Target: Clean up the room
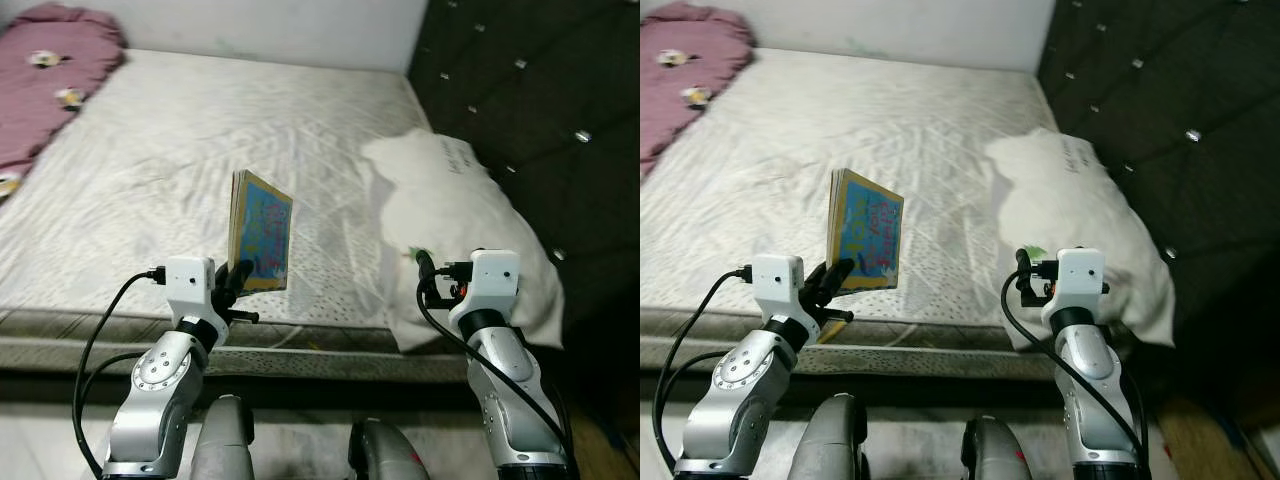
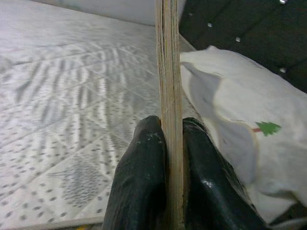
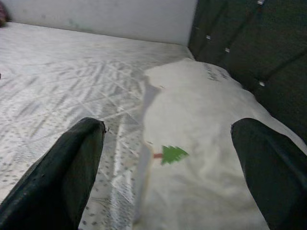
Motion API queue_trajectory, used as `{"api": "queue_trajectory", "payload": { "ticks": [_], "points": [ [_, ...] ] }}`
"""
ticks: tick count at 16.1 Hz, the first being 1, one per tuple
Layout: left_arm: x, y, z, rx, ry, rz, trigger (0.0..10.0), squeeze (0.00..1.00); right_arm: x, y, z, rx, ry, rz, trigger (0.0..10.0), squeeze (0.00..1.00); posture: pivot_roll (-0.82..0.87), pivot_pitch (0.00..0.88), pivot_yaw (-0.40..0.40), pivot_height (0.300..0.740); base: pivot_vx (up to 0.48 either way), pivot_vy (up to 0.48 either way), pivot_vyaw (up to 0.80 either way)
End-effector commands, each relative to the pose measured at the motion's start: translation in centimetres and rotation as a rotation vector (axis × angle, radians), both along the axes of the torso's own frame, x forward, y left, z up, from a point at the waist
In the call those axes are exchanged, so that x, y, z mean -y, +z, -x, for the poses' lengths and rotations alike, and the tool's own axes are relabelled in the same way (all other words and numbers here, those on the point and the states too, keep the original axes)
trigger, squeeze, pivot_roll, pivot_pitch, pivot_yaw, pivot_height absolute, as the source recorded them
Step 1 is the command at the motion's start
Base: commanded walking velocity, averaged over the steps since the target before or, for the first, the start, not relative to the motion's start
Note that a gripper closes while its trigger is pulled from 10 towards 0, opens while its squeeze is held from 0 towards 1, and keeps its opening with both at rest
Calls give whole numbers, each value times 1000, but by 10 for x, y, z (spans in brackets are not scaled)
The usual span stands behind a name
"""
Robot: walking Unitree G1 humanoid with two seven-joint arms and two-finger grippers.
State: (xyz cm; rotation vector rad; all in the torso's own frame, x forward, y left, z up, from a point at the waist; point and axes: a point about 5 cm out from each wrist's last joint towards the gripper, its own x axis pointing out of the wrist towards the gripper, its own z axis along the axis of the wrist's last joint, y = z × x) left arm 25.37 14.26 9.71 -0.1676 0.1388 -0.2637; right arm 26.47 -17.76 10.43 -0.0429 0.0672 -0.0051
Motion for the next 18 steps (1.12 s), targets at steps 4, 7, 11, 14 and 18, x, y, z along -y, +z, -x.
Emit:
{"api": "queue_trajectory", "payload": {
  "ticks": [4, 7, 11, 14, 18],
  "points": [
    [4, 16, -3, 78, -30, 22, 10000, 0, 3, 2, -1, 0, -3, 4, 10000, 0, -38, 13, -69, 656, 0, 0, -100],
    [4, 16, -3, 83, -32, 25, 10000, 0, 2, 2, -1, -2, 1, 19, 10000, 0, -38, 10, -70, 656, 80, 0, 0],
    [4, 16, -3, 84, -35, 27, 10000, 0, 2, 2, -2, 0, 0, 19, 10000, 0, -36, 11, -72, 656, 250, 0, 0],
    [4, 17, -3, 87, -34, 25, 10000, 0, 2, 2, -3, 0, 0, 19, 10000, 0, -36, 15, -73, 656, 320, 0, 0],
    [4, 18, -6, 90, -33, 27, 10000, 0, 2, 4, -5, 3, -1, 21, 10000, 0, -38, 31, -75, 656, 409, 0, 0]
  ]
}}
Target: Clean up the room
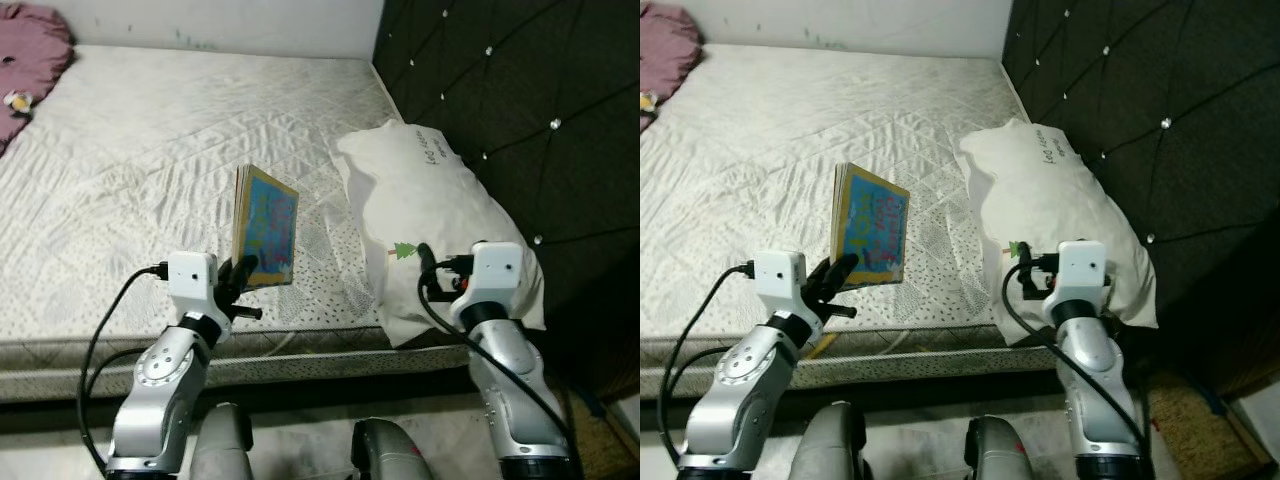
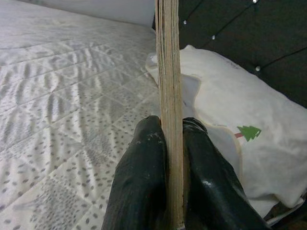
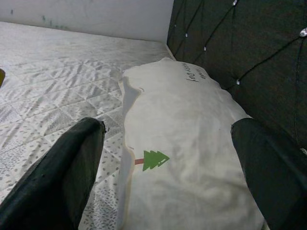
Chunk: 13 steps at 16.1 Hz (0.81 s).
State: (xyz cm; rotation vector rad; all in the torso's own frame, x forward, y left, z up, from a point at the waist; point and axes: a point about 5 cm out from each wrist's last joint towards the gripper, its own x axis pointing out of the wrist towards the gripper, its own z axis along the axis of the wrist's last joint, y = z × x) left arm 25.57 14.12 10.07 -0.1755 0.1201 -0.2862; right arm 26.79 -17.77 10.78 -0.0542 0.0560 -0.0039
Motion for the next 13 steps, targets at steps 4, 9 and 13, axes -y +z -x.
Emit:
{"api": "queue_trajectory", "payload": {
  "ticks": [4, 9, 13],
  "points": [
    [2, 14, -3, 73, -14, 16, 10000, 0, 2, 0, -2, -7, -2, 12, 10000, 0, -38, 30, -75, 656, 480, 0, 0],
    [3, 15, -4, 77, -13, 20, 10000, 0, 2, 0, -2, -5, 0, 13, 10000, 0, -39, 28, -74, 656, 447, 0, 0],
    [1, 7, -5, -9, 48, 76, 10000, 0, 2, 0, -1, -5, 1, 13, 10000, 0, -40, 24, -73, 656, 0, 0, 0]
  ]
}}
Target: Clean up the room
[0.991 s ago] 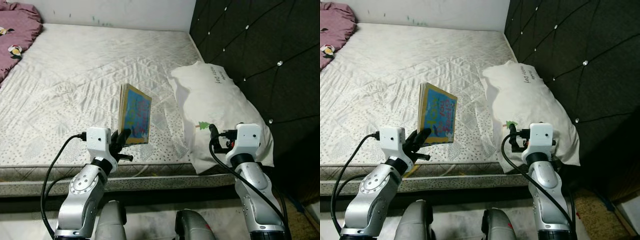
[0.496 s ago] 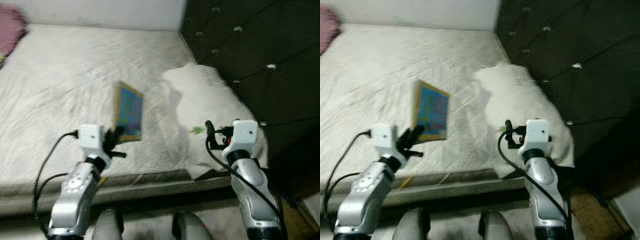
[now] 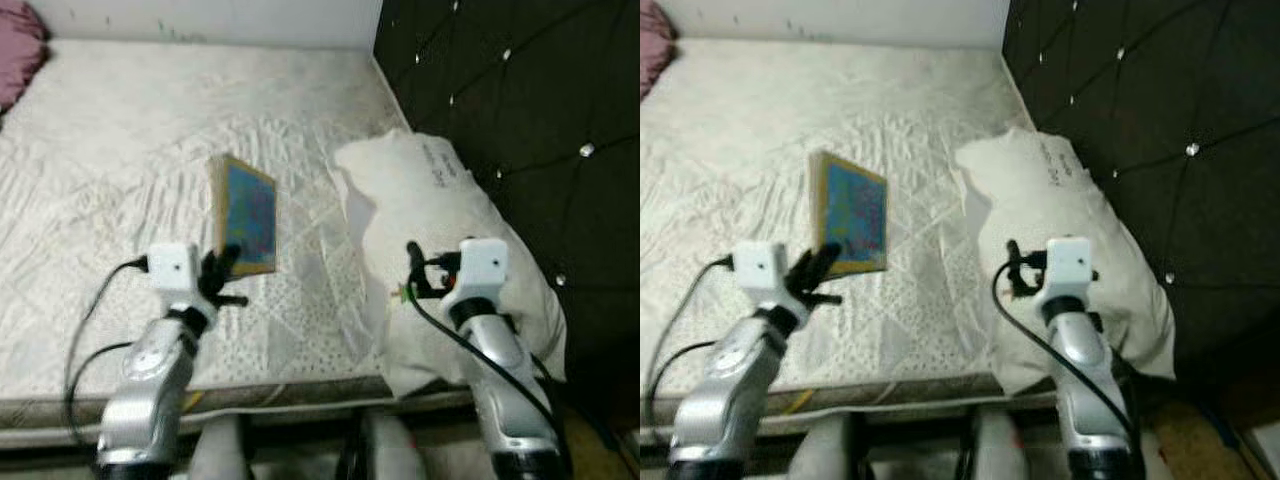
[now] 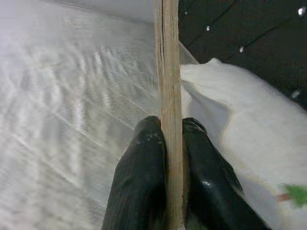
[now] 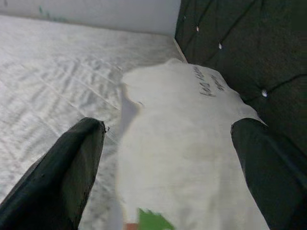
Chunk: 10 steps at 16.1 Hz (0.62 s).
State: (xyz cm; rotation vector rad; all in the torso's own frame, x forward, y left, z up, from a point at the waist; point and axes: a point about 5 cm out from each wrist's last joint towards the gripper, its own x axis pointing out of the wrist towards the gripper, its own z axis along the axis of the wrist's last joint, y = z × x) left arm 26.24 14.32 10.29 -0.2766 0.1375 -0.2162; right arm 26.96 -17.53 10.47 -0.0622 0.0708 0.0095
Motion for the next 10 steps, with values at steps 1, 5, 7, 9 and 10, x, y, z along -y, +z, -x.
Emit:
{"api": "queue_trajectory", "payload": {
  "ticks": [1, 5, 7, 9, 10],
  "points": [
    [1, -1, 0, -38, 9, 52, 10000, 0, 4, 3, 1, 11, -9, 6, 10000, 0, -42, 22, -74, 656, 0, 0, 0],
    [6, -15, -8, -208, 41, 178, 10000, 0, 3, 3, 2, 11, -2, 3, 10000, 0, -43, 22, -76, 611, 0, 0, 0],
    [10, -15, -8, -241, 22, 186, 10000, 0, 3, 3, 3, 12, -3, 3, 10000, 0, -47, 22, -76, 591, 0, 0, 0],
    [10, -19, -10, -289, 24, 146, 10000, 0, 3, 3, 3, 8, -2, 6, 10000, 0, -47, 23, -75, 591, 0, 0, 0],
    [9, -20, -11, -306, 30, 148, 10000, 0, 3, 3, 3, 7, -2, 6, 10000, 0, -47, 23, -75, 591, 0, 0, 0]
  ]
}}
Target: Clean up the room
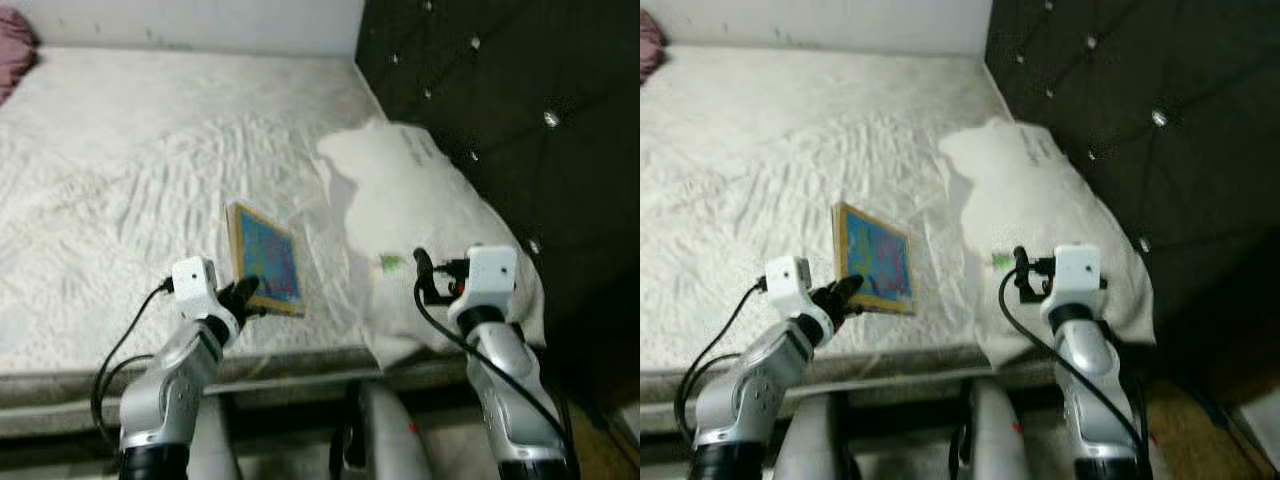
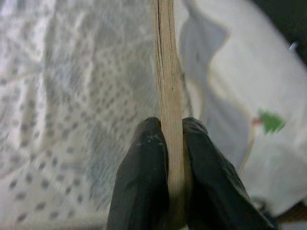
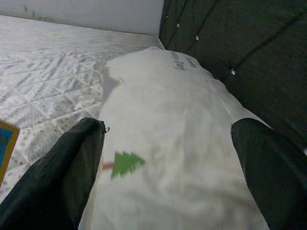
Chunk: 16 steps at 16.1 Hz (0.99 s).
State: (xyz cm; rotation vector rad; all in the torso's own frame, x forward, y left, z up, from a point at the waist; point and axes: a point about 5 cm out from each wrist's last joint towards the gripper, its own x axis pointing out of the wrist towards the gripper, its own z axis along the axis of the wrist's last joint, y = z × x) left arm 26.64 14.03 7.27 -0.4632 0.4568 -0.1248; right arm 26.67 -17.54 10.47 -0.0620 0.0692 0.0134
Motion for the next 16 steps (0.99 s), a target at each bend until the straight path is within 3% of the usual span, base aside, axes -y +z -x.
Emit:
{"api": "queue_trajectory", "payload": {
  "ticks": [1, 3, 5, 6, 10, 13, 16],
  "points": [
    [5, 8, -8, 15, -13, -9, 10000, 0, 3, 3, 0, 5, -6, 5, 10000, 0, -46, 22, -75, 591, 0, 0, 0],
    [1, 4, -12, -27, 3, -25, 10000, 0, 2, 3, 0, 6, -4, 6, 10000, 0, -51, 24, -75, 591, 0, 0, 0],
    [1, 8, -20, -28, 9, 31, 10000, 0, 2, 5, -1, 13, -1, 4, 10000, 0, -55, 36, -75, 591, 0, 0, 0],
    [2, 10, -28, -38, 17, 56, 10000, 0, 2, 5, -1, 16, 0, -4, 10000, 0, -58, 35, -78, 571, 0, 0, 0],
    [7, 16, -48, -12, 6, 100, 10000, 0, 4, 9, 1, 26, -4, -1, 10000, 0, -79, 43, -84, 551, 0, 0, 0],
    [9, 17, -61, -12, -10, 130, 10000, 0, 6, 16, 8, 39, 8, 25, 10000, 0, -127, 70, -94, 551, 0, 0, 0],
    [12, 22, -75, -1, 5, 192, 10000, 0, 9, 27, 20, 42, 24, -14, 10000, 0, -171, 90, -98, 551, 0, 0, 0]
  ]
}}
